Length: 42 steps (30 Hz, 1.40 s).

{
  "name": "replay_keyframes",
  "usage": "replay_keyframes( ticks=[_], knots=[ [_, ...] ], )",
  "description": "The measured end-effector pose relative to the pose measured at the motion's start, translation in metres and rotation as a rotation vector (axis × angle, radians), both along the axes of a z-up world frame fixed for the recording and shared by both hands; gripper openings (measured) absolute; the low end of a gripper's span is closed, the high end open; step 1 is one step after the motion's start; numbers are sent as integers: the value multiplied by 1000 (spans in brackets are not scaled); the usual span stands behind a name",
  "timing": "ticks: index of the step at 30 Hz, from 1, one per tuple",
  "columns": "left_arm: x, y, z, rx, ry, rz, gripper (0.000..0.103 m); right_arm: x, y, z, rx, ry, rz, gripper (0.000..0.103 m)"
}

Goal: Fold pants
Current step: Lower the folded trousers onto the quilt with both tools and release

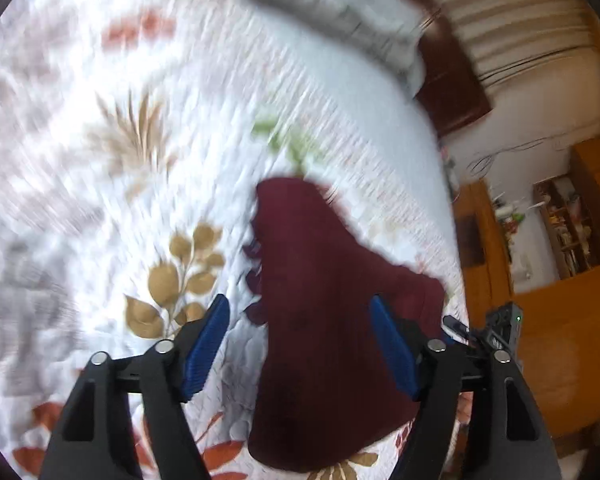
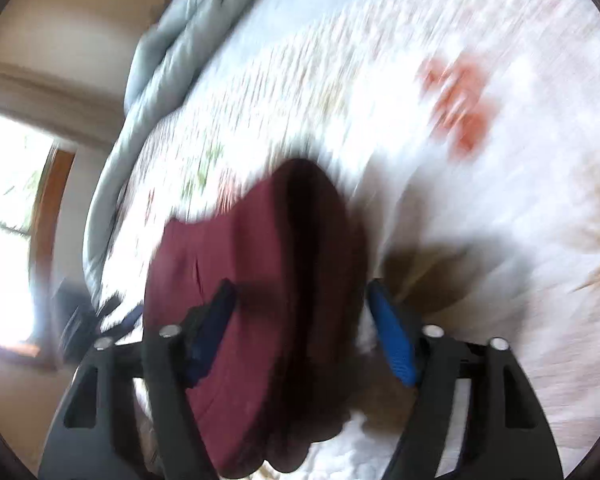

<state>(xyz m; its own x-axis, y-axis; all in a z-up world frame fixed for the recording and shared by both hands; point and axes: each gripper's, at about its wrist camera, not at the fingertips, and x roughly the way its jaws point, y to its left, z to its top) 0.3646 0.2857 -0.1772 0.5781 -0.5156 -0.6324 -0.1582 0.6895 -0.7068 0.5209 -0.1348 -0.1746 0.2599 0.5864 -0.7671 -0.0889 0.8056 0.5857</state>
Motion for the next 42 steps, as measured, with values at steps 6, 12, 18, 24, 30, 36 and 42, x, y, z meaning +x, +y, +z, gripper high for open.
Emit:
replay_keyframes(
  ticks=[6,12,18,24,30,36,42],
  knots=[
    [-30,-57,17,-136,-153,-137,75,15,74,41,161,-36,125,40],
    [-47,-71,-28,-251,-163,-116,75,32,135,-20,159,119,130,28],
    [-51,-62,-53,-381,-182,-140,75,30,79,-69,261,198,43,0],
    [-54,-53,-60,-408,-190,-143,75,17,48,-49,288,161,12,0],
    [-59,-49,-65,-439,-184,-135,75,-30,23,-7,326,78,70,9],
    [-58,-52,-66,-425,-189,-154,75,-59,-2,-56,302,149,59,0],
    [-62,-54,-59,-383,-169,-140,75,-84,-39,-37,320,100,-18,2]
  ],
)
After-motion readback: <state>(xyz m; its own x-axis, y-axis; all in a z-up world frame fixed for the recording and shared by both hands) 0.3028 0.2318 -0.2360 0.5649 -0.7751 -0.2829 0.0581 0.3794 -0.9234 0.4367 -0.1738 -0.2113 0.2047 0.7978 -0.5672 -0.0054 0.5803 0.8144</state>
